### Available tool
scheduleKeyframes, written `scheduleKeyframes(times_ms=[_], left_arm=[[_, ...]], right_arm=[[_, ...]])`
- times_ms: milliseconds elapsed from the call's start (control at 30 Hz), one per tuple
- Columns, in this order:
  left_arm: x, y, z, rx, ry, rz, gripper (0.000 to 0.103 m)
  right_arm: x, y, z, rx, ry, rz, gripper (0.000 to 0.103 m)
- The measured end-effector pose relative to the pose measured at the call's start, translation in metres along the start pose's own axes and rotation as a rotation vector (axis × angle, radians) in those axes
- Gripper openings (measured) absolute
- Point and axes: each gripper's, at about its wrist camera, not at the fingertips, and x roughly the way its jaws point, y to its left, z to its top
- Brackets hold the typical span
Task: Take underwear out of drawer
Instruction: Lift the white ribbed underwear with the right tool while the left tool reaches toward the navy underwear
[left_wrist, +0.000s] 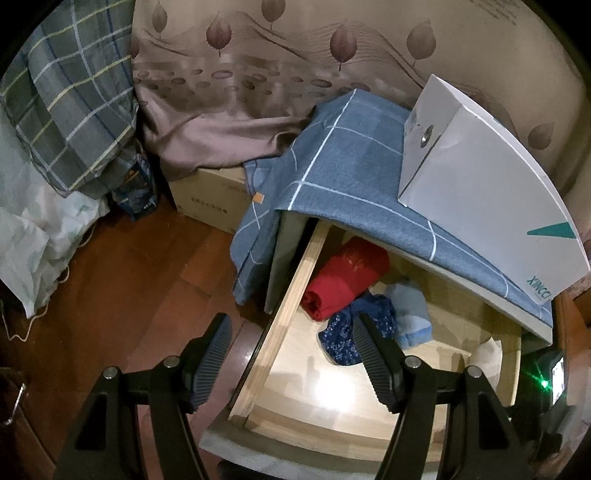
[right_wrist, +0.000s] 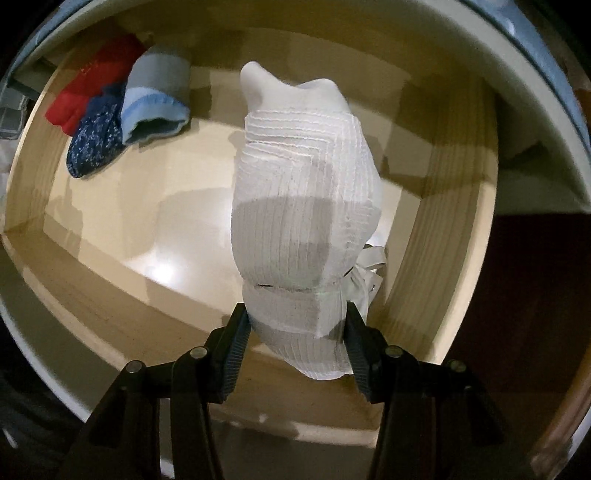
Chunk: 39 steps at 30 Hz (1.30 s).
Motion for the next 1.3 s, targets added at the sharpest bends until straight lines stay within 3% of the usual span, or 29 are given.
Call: scheduleKeyframes(times_ms=[200, 333, 400, 567, 767, 833, 933, 1067, 1300], left_arm=[[0.001, 0.0, 0.0, -0.011, 0.008, -0.003, 0.07], [-0.001, -0.001, -0.001, 0.003, 0.004, 0.002, 0.07], [-0.001, -0.001, -0.001, 0.006, 0.007, 0.003, 0.07], [0.0, -0.004, -0.002, 0.028, 0.01, 0.012, 0.07], [0.002, -0.006, -0.003, 0.041, 0.017, 0.014, 0.07], [0.003, -0.008, -0.003, 0.047, 0.02, 0.016, 0.07], [0.003, -0.01, -0.004, 0.06, 0.021, 0.017, 0.07], [0.005, -0.015, -0.005, 0.089, 0.028, 0.022, 0.07], [0.019, -0.032, -0.011, 0.181, 0.101, -0.004, 0.07]], right_arm=[[-0.005, -0.003, -0.001, 0.023, -0.014, -0.001, 0.053], [-0.032, -0.008, 0.001, 0.042, -0.065, 0.022, 0.055], [-0.036, -0.007, 0.002, 0.042, -0.092, 0.018, 0.065], [-0.029, 0.002, 0.01, 0.038, -0.116, -0.036, 0.074], [-0.042, 0.023, 0.012, -0.02, -0.143, -0.068, 0.075], [-0.053, 0.029, 0.005, -0.063, -0.157, -0.047, 0.079], [-0.059, 0.028, -0.004, -0.139, -0.167, -0.107, 0.083], [-0.055, 0.016, 0.001, -0.189, -0.161, -0.157, 0.083], [-0.028, 0.003, 0.028, -0.153, -0.093, -0.085, 0.084]])
